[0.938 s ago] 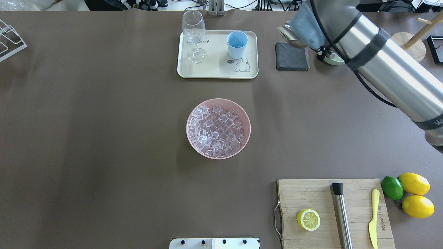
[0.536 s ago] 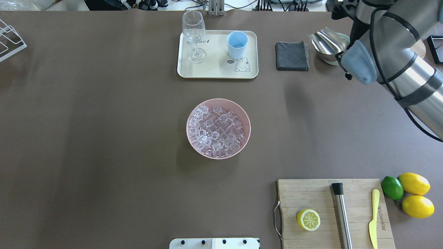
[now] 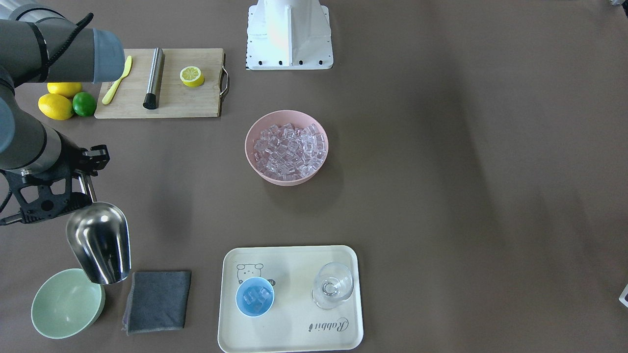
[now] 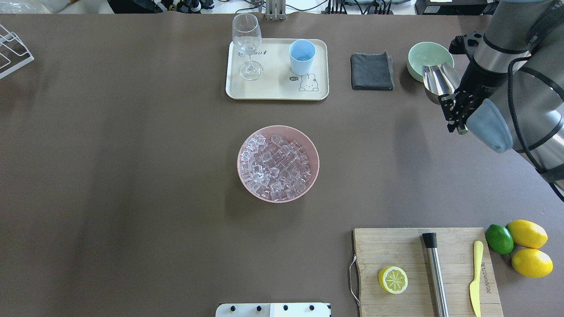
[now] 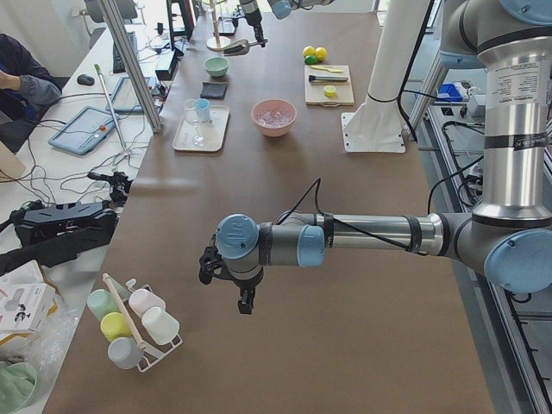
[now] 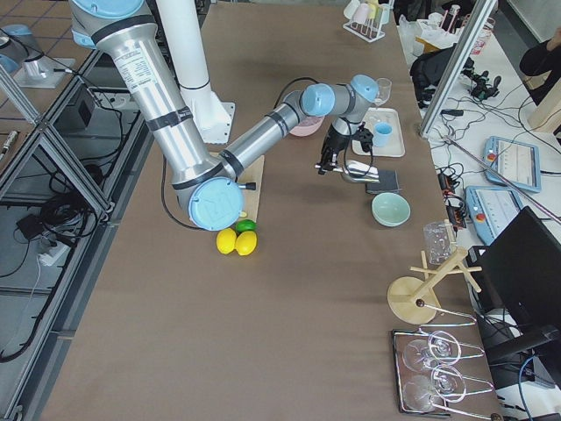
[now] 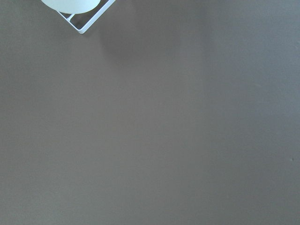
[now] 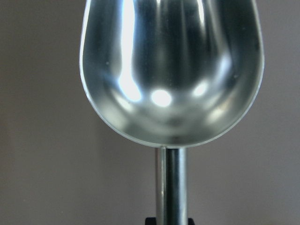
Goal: Put ice in cup with scoop
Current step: 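Carry the empty scoop with the right gripper back toward its starting spot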
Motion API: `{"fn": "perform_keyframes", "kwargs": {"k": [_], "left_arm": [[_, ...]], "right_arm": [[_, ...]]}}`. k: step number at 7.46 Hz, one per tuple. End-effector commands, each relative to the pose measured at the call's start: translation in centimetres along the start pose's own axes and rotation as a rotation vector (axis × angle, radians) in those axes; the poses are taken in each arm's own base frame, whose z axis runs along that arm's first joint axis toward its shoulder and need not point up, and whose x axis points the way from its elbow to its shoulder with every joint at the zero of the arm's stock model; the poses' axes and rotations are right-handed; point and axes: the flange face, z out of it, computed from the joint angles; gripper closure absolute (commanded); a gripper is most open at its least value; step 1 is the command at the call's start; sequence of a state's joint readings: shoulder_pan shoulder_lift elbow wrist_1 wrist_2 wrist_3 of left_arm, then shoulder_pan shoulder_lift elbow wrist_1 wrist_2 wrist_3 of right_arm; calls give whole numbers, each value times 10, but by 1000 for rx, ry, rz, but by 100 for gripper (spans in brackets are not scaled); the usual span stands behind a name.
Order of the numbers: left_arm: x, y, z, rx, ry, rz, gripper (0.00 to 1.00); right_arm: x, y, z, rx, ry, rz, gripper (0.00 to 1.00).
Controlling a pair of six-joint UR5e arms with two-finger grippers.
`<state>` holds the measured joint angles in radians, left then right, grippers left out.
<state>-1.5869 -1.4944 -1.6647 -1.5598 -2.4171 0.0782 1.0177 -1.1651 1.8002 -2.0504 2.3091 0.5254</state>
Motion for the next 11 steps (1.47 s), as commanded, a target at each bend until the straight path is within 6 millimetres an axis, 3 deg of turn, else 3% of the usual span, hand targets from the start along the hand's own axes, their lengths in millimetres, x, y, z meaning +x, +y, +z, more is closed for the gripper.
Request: {"fn": "perform_keyframes", "kwargs": {"k": [1, 2, 3, 6, 11], "left_arm": [[10, -4, -11, 22, -1, 23, 2], [11, -5, -11, 24, -1, 25, 2], [16, -14, -12, 25, -6, 40, 2], [14, -14, -14, 32, -4, 36, 2], [8, -11, -13, 26, -40, 32, 2]], "right_arm": [[-24, 32, 61, -8, -43, 76, 100], [-38, 44, 72, -19, -40, 69, 100], [-34, 51, 80, -17, -33, 71, 100], [-8, 69, 117, -14, -53, 90, 100], [-19, 78, 140, -51, -31, 70, 100]]}}
